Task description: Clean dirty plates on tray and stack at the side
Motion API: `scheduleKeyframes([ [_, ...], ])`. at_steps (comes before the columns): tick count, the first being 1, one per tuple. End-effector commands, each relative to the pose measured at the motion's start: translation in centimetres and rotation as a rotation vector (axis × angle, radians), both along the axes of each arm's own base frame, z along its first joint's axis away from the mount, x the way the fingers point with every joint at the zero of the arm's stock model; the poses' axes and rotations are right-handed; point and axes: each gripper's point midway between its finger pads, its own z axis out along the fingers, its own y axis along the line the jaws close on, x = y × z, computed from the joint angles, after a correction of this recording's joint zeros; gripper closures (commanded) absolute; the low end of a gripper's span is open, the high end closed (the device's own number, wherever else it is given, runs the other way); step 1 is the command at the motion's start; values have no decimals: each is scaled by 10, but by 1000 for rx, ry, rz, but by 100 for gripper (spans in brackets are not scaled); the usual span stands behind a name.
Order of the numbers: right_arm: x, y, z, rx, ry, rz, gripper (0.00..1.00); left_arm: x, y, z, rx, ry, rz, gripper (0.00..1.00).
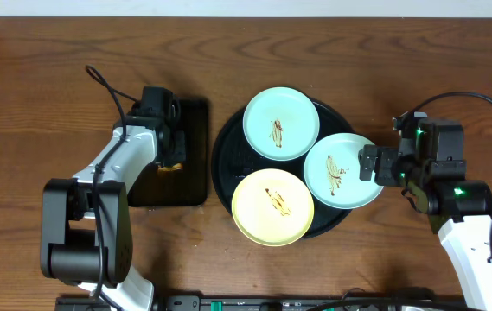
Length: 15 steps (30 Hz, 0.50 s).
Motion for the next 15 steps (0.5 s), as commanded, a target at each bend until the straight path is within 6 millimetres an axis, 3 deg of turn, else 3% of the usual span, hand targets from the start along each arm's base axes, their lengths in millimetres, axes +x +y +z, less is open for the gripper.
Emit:
scheduleKeyframes([
  [1, 3, 0, 6, 2, -14, -12, 1, -5, 1, -6, 10, 18, -4, 72],
  [7, 2, 0, 5, 1, -8, -12, 1, -4, 1, -6, 9, 17, -1, 92],
  [12, 1, -2, 5, -9, -4, -19, 1, -3, 1, -4, 8, 10, -1, 93],
  [15, 0, -8, 3, -37, 4, -39, 6, -1, 1, 3, 6, -5, 0, 92],
])
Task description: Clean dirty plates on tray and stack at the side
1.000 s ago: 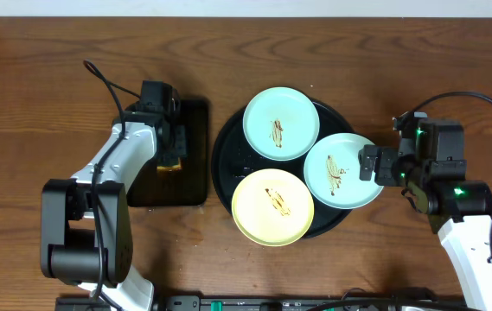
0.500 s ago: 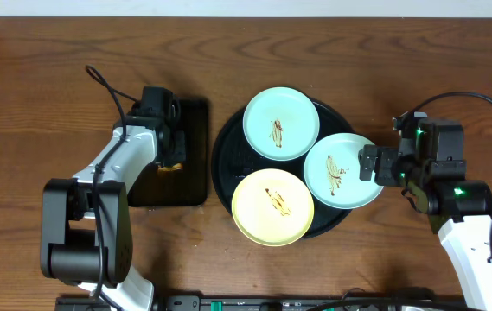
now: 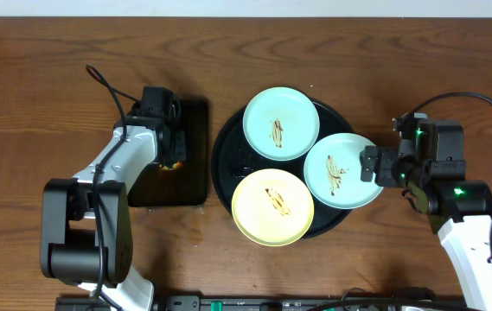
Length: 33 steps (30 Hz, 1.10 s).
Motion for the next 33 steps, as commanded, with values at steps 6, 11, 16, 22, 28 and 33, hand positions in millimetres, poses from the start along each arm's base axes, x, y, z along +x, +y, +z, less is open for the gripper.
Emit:
scheduleKeyframes([
  [6, 4, -13, -1, -60, 7, -54, 16, 9, -1, 36, -10, -101, 11, 92],
  [11, 6, -18, -25, -66, 92, -66, 27, 13, -1, 60, -24, -170, 36, 93],
  [16, 10, -18, -52, -72, 176, -67, 35, 12, -1, 63, -26, -176, 39, 92],
  [22, 20, -27, -81, -74, 236, -91, 44, 10, -1, 62, -26, -168, 41, 92],
  [28, 22, -42, -100, -65, 283, -139, 50, 9, -1, 62, -26, -164, 41, 92],
  [33, 26, -31, -103, 28, 280, -94, 49, 9, -1, 62, -26, -164, 41, 92],
])
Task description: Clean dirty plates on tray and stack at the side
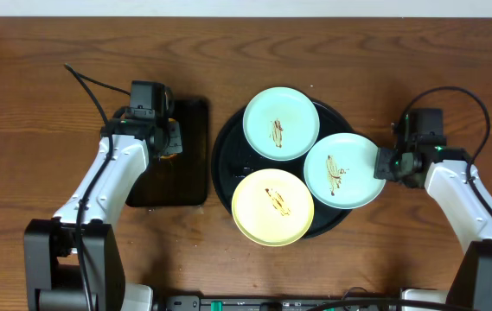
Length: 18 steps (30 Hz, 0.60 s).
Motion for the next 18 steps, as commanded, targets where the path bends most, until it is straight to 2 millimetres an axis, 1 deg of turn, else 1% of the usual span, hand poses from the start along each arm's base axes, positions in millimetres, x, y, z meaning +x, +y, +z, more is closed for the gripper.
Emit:
scheduleKeyframes([
  [1, 7, 15, 4, 103, -21, 46, 50, 2, 0, 5, -1, -12, 6, 92],
  [4, 6, 24, 5, 153, -21, 62, 52, 2, 0, 5, -1, -12, 6, 92],
  [6, 5, 28, 5, 174, -20, 68, 56, 2, 0, 5, -1, -12, 6, 93],
  [10, 4, 28, 3, 173, -14, 67, 60, 1, 0, 4, -1, -9, 6, 92],
  [14, 1, 27, 0, 167, -6, 64, 60, 1, 0, 4, -1, -9, 6, 93],
  [18, -6, 25, -6, 159, 15, 59, 61, 1, 0, 4, -1, -9, 6, 92],
])
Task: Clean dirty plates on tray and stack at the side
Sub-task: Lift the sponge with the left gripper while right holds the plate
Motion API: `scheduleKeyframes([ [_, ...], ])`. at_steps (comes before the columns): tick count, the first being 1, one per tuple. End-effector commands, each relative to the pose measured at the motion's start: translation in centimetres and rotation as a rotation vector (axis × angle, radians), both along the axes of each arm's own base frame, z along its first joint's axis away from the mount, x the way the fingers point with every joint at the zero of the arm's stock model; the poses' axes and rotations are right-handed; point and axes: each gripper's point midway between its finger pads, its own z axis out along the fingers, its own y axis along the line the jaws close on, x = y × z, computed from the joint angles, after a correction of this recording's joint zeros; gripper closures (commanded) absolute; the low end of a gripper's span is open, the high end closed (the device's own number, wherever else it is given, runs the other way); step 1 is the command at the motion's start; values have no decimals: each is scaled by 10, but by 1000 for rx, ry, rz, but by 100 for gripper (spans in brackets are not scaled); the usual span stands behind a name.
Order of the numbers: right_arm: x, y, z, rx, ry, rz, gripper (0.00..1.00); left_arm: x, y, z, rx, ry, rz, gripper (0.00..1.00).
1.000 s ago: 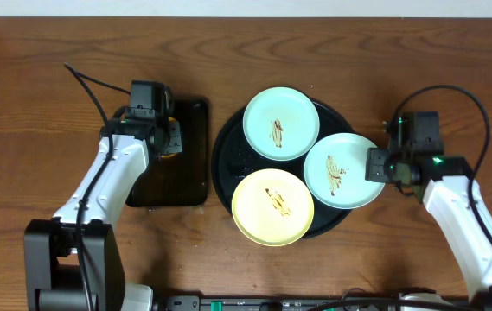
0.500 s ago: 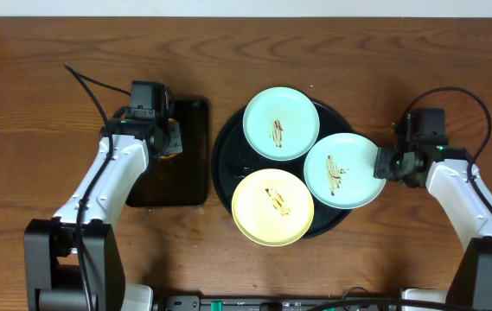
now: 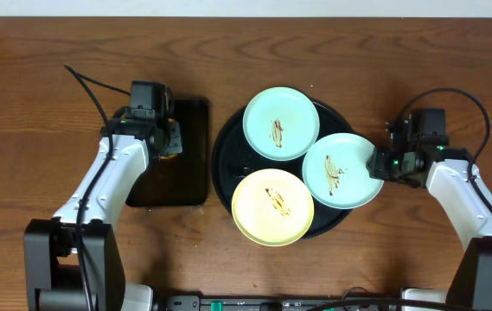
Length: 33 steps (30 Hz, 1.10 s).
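Note:
Three dirty plates lie on the round black tray point(image 3: 228, 147): a mint plate point(image 3: 280, 123) at the back, a second mint plate point(image 3: 342, 170) on the right and a yellow plate point(image 3: 271, 207) in front. Each carries brown smears. My right gripper point(image 3: 377, 163) sits at the right rim of the right mint plate; whether its jaws are closed on the rim is hidden. My left gripper point(image 3: 173, 142) hovers over the black mat point(image 3: 181, 181), shut on a small yellow sponge point(image 3: 175, 147).
The black rectangular mat lies left of the tray on the brown wooden table point(image 3: 38, 104). Cables trail from both arms. The table's far edge runs along the top of the view.
My right gripper has shifted slightly left, onto the rim of the right mint plate. The left gripper and its sponge stay where they were.
At first my left gripper was low on the mat over the yellow sponge, and my right gripper stood right of the right mint plate. Later the left gripper held the sponge farther back and the right arm had turned. Now the right gripper meets the plate rim.

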Motion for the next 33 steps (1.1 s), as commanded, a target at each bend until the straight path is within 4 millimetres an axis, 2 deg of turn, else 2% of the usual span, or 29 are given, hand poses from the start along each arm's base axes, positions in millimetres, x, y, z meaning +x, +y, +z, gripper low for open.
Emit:
scheduleKeyframes([
  [1, -8, 0, -9, 6, 24, 8, 61, 2, 0, 4, -1, -11, 6, 92],
  [6, -13, 0, -14, 2, 36, 6, 63, 2, 0, 4, -1, -11, 5, 92],
  [16, -15, -1, -18, -4, 41, 4, 81, 1, 0, 4, -1, -8, 6, 92],
  [28, -15, -1, -18, -4, 41, 4, 99, 1, 0, 4, -1, -8, 6, 92],
  [33, -15, -2, -18, -8, 42, 3, 99, 1, 0, 4, -1, -7, 6, 92],
])
